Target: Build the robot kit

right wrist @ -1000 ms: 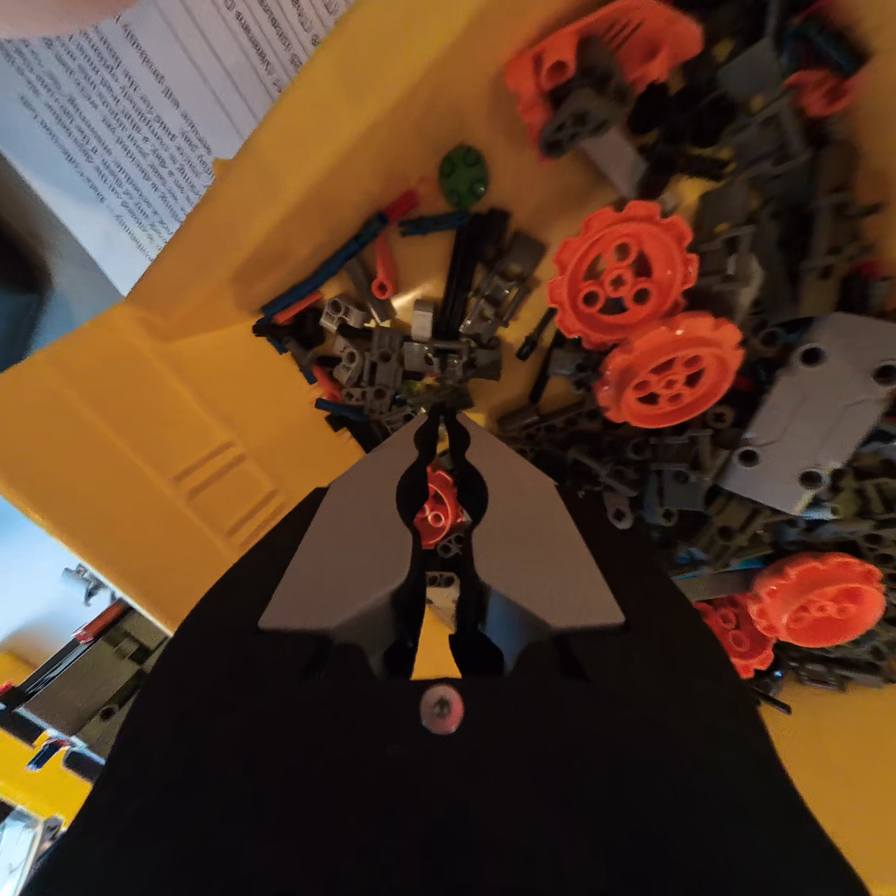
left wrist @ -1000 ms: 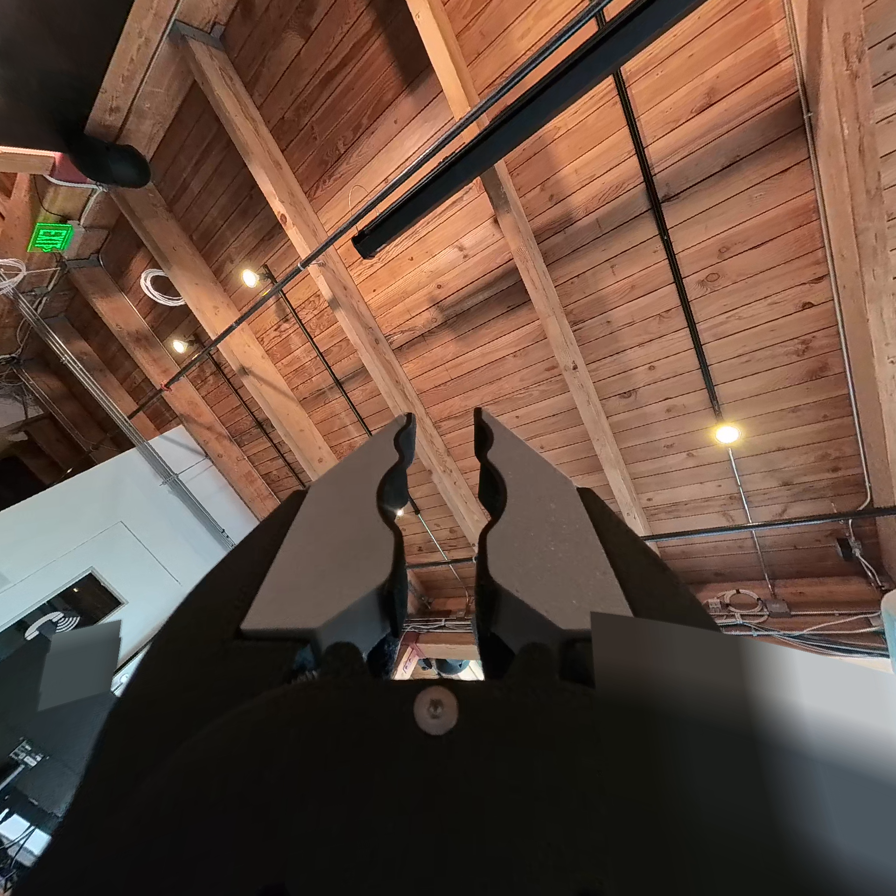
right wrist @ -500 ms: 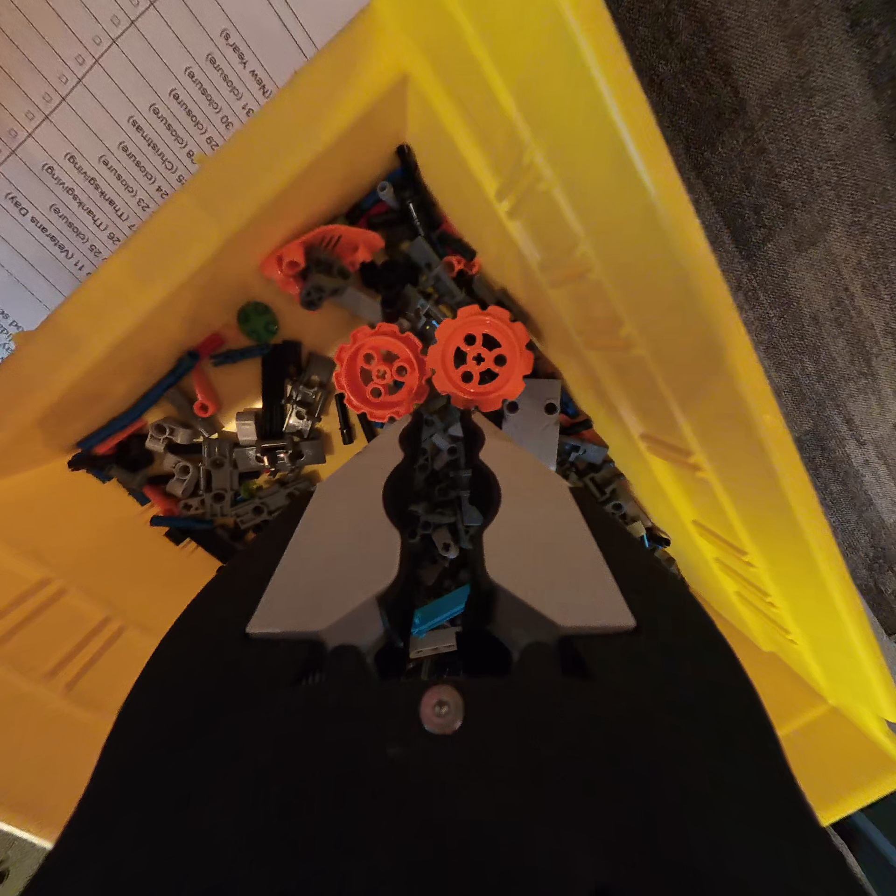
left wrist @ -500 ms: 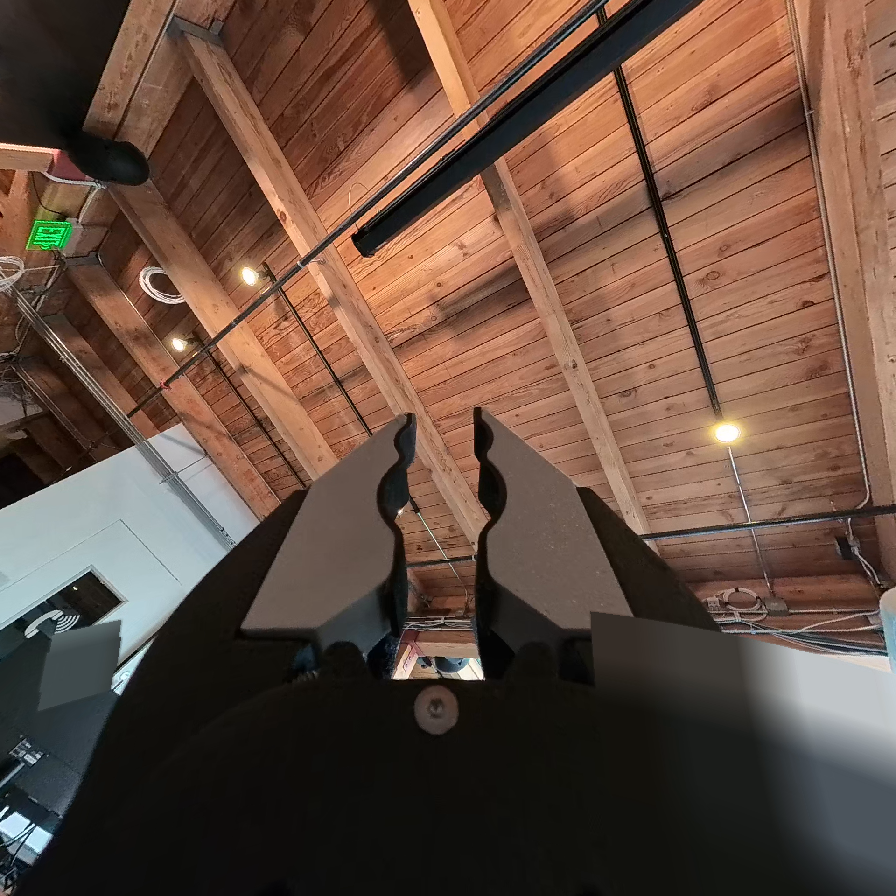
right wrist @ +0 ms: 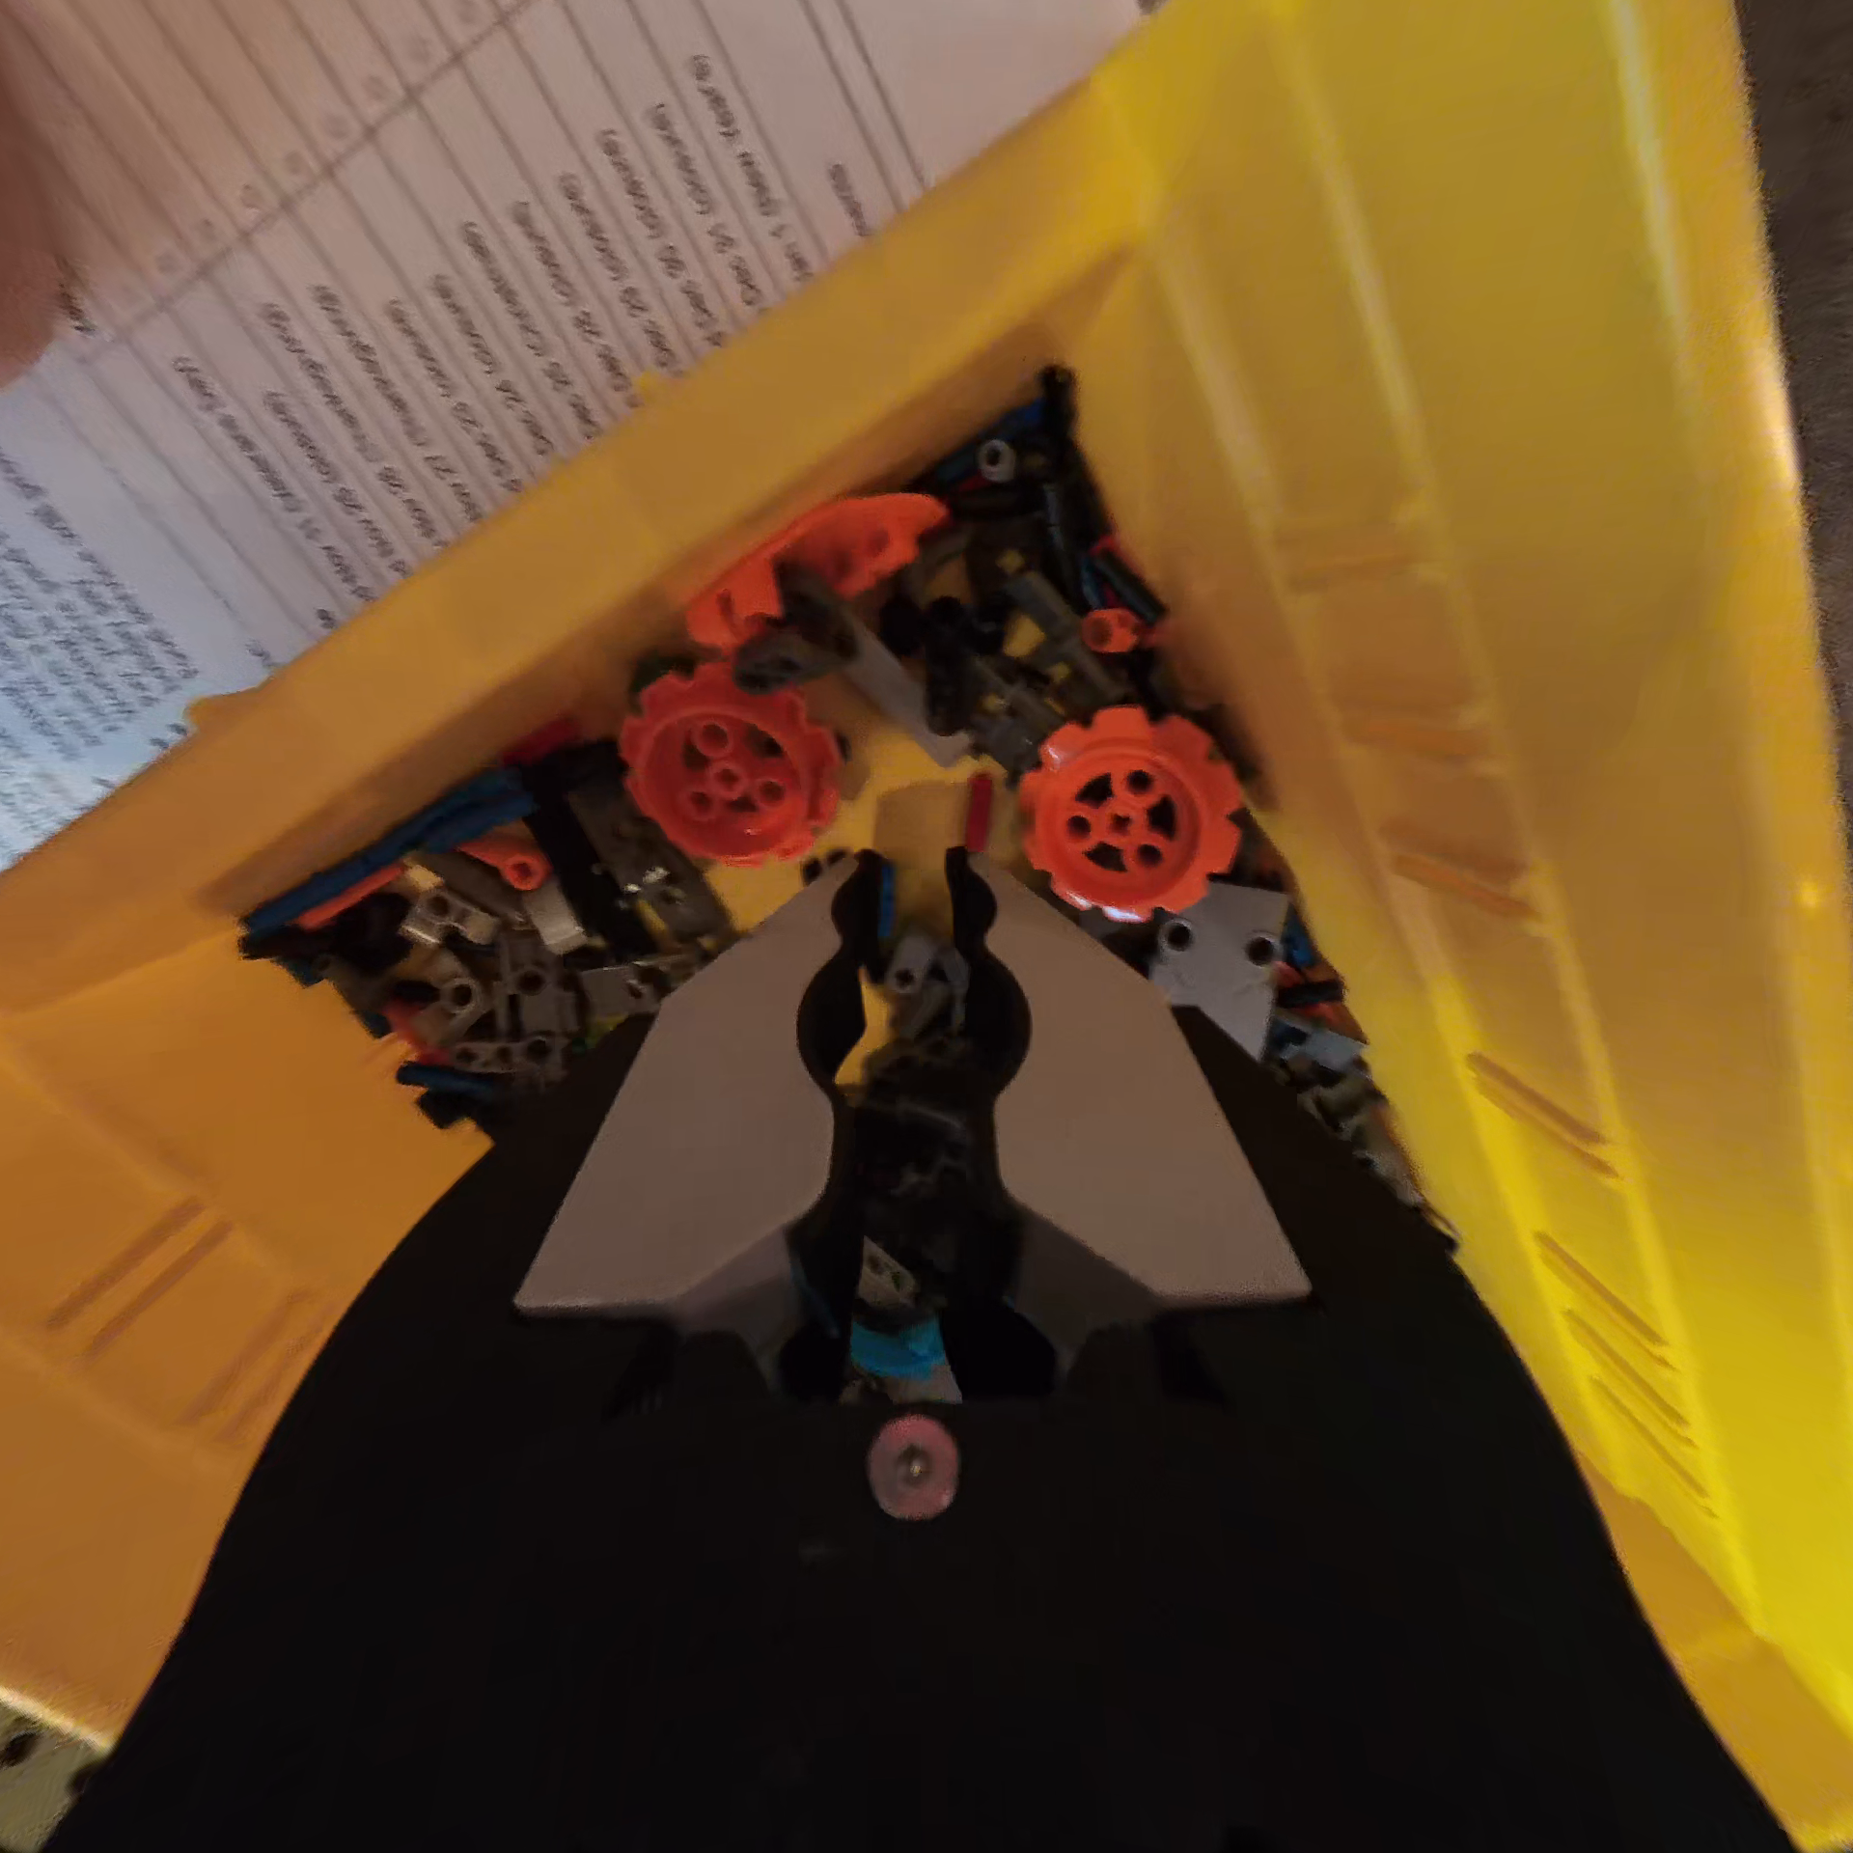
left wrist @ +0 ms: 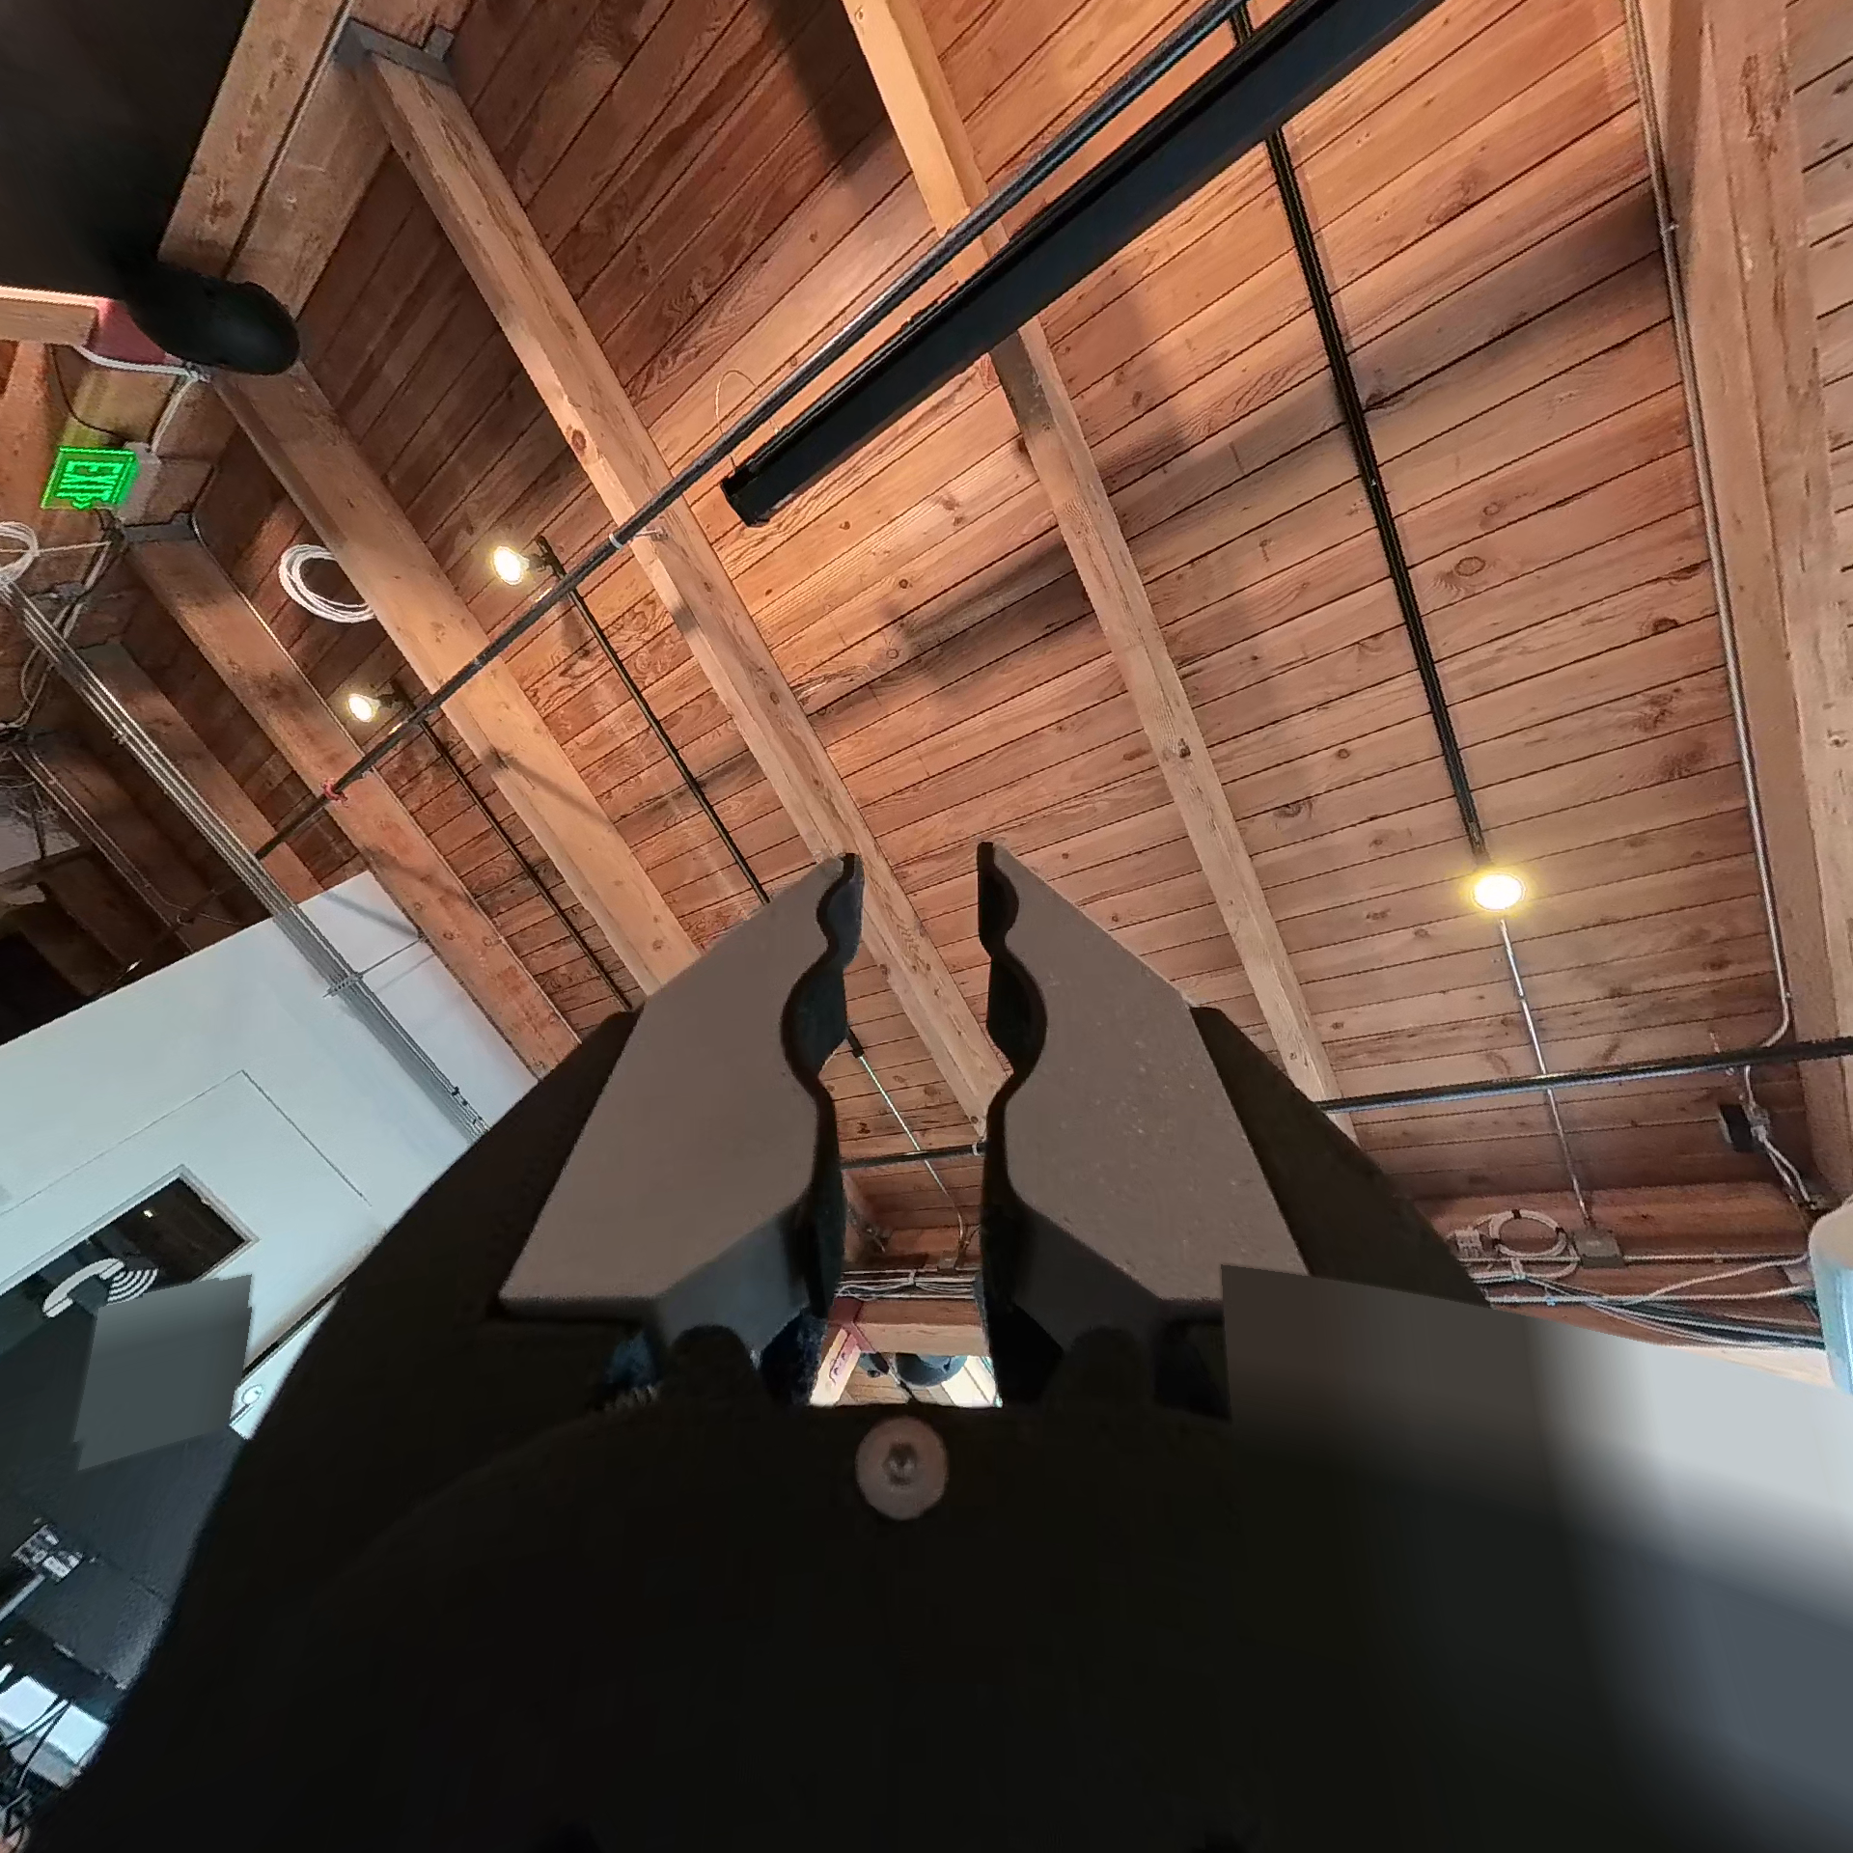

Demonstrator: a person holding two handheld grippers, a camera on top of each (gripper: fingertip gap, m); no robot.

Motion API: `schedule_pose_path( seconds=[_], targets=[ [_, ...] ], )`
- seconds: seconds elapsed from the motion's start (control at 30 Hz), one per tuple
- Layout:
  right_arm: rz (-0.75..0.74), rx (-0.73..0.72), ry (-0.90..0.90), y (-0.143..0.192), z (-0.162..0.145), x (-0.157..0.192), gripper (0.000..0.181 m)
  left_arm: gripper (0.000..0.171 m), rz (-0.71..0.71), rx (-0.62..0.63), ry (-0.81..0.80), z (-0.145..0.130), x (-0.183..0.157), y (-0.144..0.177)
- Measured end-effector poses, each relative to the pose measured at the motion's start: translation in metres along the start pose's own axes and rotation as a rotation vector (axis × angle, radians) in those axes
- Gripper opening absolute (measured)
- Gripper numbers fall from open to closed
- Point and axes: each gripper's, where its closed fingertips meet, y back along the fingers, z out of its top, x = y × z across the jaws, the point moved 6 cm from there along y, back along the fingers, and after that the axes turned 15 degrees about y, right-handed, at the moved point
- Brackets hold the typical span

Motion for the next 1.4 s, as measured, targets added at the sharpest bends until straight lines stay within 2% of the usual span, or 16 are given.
schedule_pose_path(
  seconds=[0.2, 0.47, 0.53, 0.6, 0.7, 0.83, 0.93, 1.23, 1.33, 1.4],
  targets=[
    [-0.076, 0.101, -0.02, 0.003, -0.029, -0.015, 0.016, 0.02, 0.001, 0.0, -0.004, 0.0, 0.0, 0.0],
    [0.097, 0.134, -0.112, 0.002, -0.044, 0.007, 0.017, 0.02, 0.002, 0.003, 0.0, -0.001, 0.0, 0.0],
    [0.102, 0.112, -0.119, 0.004, -0.043, 0.012, 0.022, 0.02, 0.001, 0.0, -0.002, 0.0, 0.0, 0.0],
    [0.154, 0.081, -0.143, 0.007, -0.04, 0.019, 0.015, 0.02, 0.001, -0.002, -0.005, 0.0, -0.001, 0.0],
    [0.175, 0.061, -0.14, 0.01, -0.04, 0.026, 0.015, 0.02, 0.0, -0.002, -0.003, 0.0, -0.001, 0.0],
    [0.024, 0.014, -0.145, 0.02, -0.045, 0.003, 0.014, 0.02, 0.0, -0.002, -0.003, 0.0, -0.001, 0.0],
    [-0.092, 0.058, -0.169, 0.023, -0.059, -0.02, 0.013, 0.02, 0.0, -0.001, -0.008, 0.0, -0.001, 0.0],
    [-0.148, 0.12, -0.151, 0.008, -0.063, -0.035, 0.009, 0.02, 0.002, 0.004, -0.002, -0.001, 0.0, -0.001],
    [-0.176, 0.095, -0.184, 0.012, -0.062, -0.041, 0.013, 0.02, 0.001, 0.001, -0.003, -0.001, 0.0, 0.0],
    [-0.136, 0.029, -0.207, 0.014, -0.055, -0.039, 0.012, 0.02, 0.002, 0.001, 0.0, 0.0, 0.001, 0.0]
  ],
)
